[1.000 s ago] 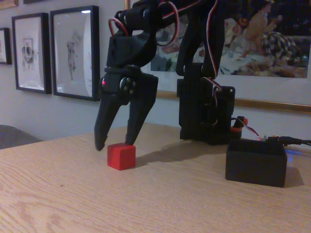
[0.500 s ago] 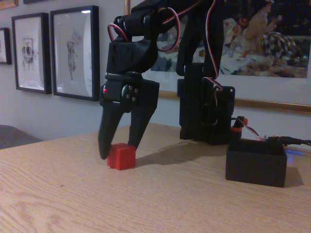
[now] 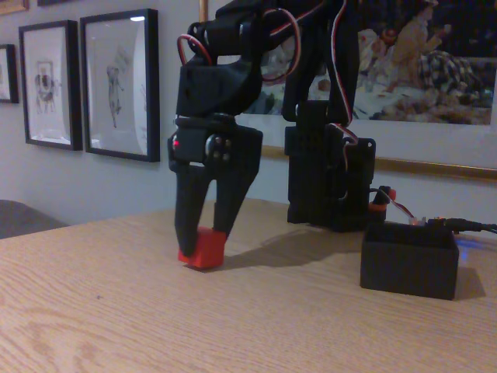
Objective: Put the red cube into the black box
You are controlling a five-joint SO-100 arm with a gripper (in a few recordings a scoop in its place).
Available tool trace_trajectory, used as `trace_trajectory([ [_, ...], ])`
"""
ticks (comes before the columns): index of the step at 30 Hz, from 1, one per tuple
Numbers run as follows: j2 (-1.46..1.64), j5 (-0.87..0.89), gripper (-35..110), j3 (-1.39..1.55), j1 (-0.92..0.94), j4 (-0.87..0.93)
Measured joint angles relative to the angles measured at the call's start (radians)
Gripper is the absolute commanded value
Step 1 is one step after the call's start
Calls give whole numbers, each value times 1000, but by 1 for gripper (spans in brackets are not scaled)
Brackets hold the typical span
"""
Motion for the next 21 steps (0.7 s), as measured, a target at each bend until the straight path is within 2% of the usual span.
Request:
trace_trajectory([
  [4,95,18,3,-2,-3,69],
  [9,233,77,2,-153,20,305],
  [13,253,103,4,-282,97,483],
  [21,195,219,3,-353,331,611],
])
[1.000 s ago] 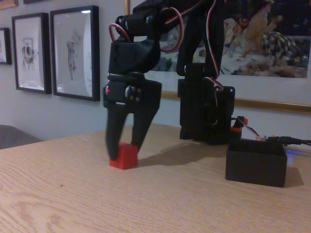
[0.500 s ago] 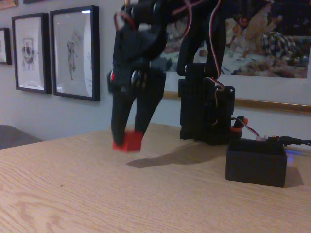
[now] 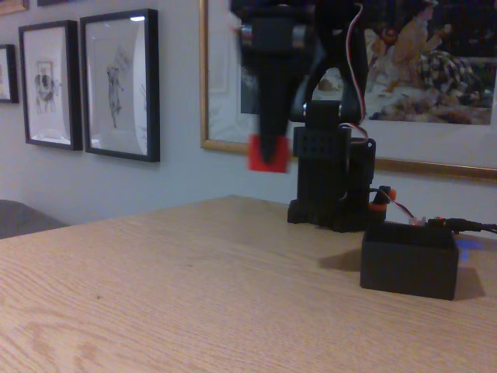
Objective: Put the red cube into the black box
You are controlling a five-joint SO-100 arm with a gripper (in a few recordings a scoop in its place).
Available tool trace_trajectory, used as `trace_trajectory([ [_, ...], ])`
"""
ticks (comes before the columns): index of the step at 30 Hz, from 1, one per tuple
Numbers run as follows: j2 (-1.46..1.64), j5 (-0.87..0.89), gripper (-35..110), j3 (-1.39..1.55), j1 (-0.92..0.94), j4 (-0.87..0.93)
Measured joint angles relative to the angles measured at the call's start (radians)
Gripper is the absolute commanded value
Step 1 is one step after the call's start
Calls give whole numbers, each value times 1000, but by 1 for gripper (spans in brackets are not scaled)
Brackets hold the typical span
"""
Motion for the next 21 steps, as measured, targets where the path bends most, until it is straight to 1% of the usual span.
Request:
trace_trajectory([
  [3,-78,11,3,-51,140,44],
  [8,-189,-23,2,-121,347,51],
  [14,-232,-103,3,-138,488,44],
  [18,-232,-140,3,-129,537,34],
  [21,-232,-163,6,-98,554,18],
])
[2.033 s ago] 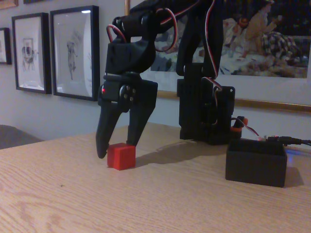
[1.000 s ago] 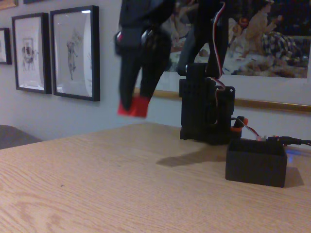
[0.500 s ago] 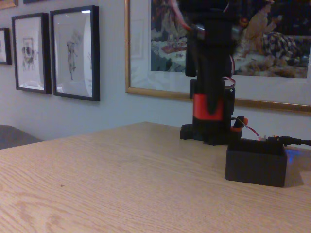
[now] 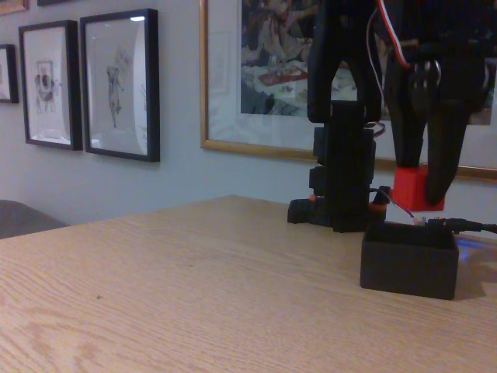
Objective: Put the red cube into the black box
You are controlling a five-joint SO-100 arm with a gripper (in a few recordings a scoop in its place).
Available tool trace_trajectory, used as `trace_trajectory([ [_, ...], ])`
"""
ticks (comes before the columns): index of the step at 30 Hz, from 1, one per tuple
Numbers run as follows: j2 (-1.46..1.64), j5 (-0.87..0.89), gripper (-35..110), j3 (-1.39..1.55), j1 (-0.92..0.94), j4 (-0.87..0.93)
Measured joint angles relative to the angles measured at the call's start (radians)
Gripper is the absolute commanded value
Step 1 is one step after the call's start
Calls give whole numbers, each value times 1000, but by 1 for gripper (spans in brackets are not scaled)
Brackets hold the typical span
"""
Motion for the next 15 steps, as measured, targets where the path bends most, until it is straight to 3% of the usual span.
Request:
trace_trajectory([
  [15,14,-37,23,89,-21,-55],
])
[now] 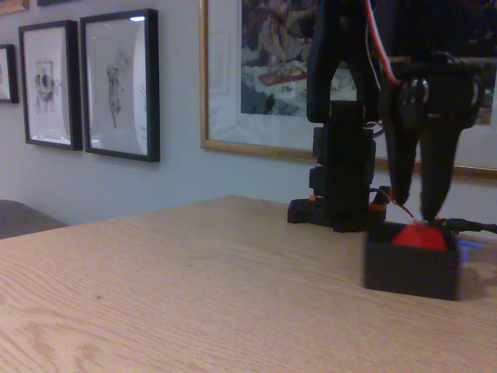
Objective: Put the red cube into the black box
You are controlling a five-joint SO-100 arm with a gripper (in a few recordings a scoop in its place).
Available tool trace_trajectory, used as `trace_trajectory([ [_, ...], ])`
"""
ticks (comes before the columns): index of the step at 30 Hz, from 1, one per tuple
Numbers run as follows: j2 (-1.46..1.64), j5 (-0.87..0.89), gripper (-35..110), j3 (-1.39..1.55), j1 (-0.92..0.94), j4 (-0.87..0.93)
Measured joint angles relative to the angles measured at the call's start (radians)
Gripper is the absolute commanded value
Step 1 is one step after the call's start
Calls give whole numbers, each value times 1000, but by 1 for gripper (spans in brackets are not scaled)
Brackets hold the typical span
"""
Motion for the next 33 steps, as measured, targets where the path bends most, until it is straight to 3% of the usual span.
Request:
trace_trajectory([
  [16,95,15,9,14,-109,-11],
  [22,207,12,4,34,-367,-54],
  [33,483,35,-2,359,-813,-272],
])
